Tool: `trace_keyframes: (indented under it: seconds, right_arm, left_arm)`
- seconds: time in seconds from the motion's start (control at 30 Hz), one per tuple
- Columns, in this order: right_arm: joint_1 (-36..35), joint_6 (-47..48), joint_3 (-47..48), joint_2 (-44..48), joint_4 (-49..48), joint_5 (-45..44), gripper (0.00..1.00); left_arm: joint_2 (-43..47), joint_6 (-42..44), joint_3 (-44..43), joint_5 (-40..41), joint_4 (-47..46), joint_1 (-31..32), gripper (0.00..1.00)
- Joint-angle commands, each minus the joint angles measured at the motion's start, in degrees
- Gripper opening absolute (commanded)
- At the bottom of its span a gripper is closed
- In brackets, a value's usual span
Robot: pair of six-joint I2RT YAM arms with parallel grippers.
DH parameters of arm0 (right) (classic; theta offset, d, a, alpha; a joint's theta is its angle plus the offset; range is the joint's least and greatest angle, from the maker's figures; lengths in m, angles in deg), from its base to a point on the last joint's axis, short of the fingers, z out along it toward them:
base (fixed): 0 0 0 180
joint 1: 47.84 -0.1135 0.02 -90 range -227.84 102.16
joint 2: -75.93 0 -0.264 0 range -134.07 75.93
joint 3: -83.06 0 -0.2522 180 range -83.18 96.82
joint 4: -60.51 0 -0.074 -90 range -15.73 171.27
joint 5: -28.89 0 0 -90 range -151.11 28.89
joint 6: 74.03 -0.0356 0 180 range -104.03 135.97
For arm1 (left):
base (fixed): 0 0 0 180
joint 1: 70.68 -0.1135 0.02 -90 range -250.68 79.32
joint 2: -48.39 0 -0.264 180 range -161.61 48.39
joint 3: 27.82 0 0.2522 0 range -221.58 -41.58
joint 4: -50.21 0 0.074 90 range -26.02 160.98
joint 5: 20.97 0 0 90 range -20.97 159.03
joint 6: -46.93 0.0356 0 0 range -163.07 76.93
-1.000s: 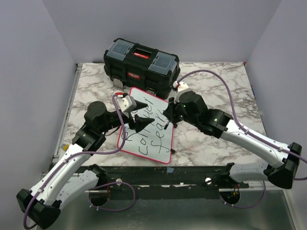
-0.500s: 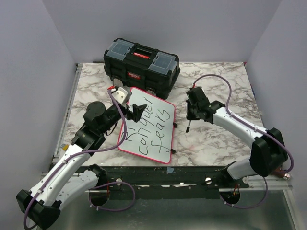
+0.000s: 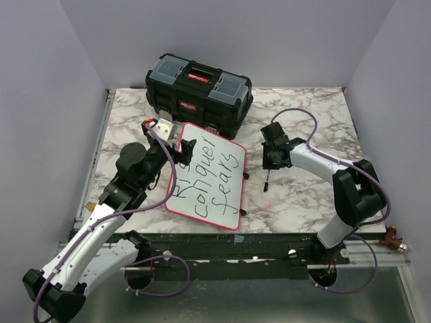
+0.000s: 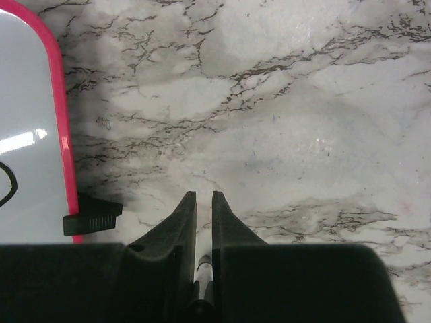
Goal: Write a sentence on the whiteboard
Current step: Put down the whiteboard marker at the center of the board, then reset both arms
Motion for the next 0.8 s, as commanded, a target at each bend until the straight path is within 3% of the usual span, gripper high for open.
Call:
trace_keyframes:
  seconds: [0.0,0.17,0.27,0.53,0.63,0.77]
  right_arm:
    - [0.72,0.85,0.77,-3.19,-1.43,-1.11,0.24]
    - [1.16,1.02,1.57,-3.55,-1.58,-2.86,0.43]
    - [1.43,1.21,2.27,-3.05,-1.35,-3.49,0.6]
    - [1.52,1.89,4.97,0.31,1.05,-5.72,0.82]
    - [1.47,2.71,5.7,2.53,1.41,-4.06,1.0]
    - [1.43,4.38,6.24,7.01,1.05,-0.28,1.0]
  left_arm:
    - [1.0,0.36,-1.86,3.95,0.17,-1.07,0.91]
    - [1.16,0.36,-1.77,5.05,0.18,-1.96,0.91]
    - [1.42,0.36,-1.69,5.49,0.11,-2.35,0.91]
    - [1.75,0.36,-1.34,6.45,-0.15,-2.96,0.92]
    - [2.44,0.35,-0.79,6.57,-0.91,-3.03,0.92]
    - [3.25,2.95,0.01,6.41,-1.6,-3.04,0.95]
